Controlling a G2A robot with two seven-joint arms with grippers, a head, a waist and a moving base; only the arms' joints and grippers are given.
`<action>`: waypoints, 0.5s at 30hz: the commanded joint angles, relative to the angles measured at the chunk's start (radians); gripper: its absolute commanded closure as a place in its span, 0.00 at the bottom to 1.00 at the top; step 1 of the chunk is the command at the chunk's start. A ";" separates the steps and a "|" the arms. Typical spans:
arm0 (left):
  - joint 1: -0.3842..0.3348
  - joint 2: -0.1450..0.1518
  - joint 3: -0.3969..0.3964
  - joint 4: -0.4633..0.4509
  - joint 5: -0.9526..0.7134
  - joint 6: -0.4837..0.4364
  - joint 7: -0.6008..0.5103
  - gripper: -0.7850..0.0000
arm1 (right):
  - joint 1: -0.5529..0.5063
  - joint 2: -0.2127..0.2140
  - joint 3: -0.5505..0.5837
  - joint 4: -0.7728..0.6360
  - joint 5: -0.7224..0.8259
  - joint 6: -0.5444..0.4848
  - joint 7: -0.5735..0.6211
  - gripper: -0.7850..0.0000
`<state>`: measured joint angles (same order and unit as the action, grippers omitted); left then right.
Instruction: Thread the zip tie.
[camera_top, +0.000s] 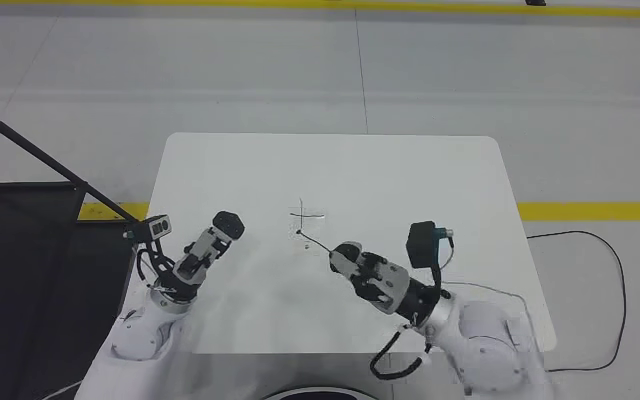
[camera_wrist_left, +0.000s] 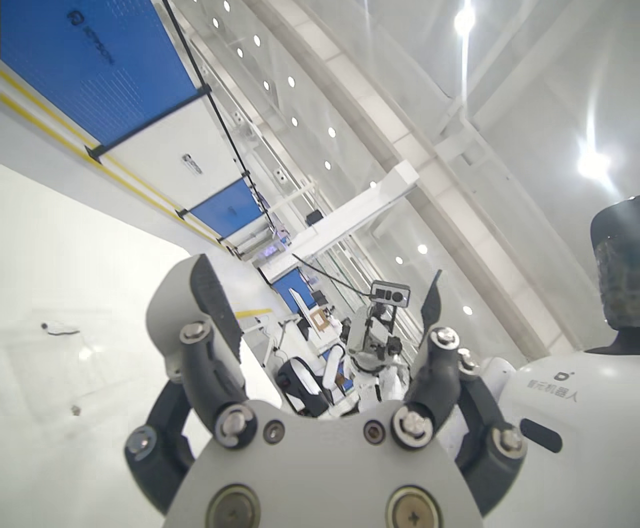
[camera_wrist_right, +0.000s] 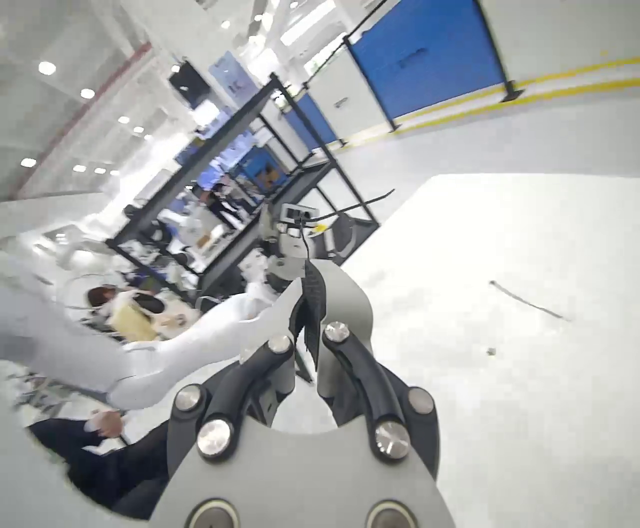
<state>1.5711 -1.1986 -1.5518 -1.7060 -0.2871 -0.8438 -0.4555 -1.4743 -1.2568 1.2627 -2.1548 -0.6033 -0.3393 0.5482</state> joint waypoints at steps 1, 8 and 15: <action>0.015 -0.002 -0.006 -0.011 0.012 0.005 0.039 0.00 | -0.002 -0.005 -0.054 0.010 -0.208 0.077 -0.071 1.00; 0.027 -0.001 -0.016 -0.018 0.021 0.009 0.050 0.00 | 0.001 -0.010 -0.096 0.023 -0.264 0.143 -0.094 1.00; 0.027 -0.001 -0.016 -0.018 0.021 0.009 0.050 0.00 | 0.001 -0.010 -0.096 0.023 -0.264 0.143 -0.094 1.00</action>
<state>1.5983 -1.1997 -1.5675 -1.7238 -0.2665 -0.8349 -0.4056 -1.4731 -1.2666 1.1669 -2.1322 -0.8678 -0.1962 0.4547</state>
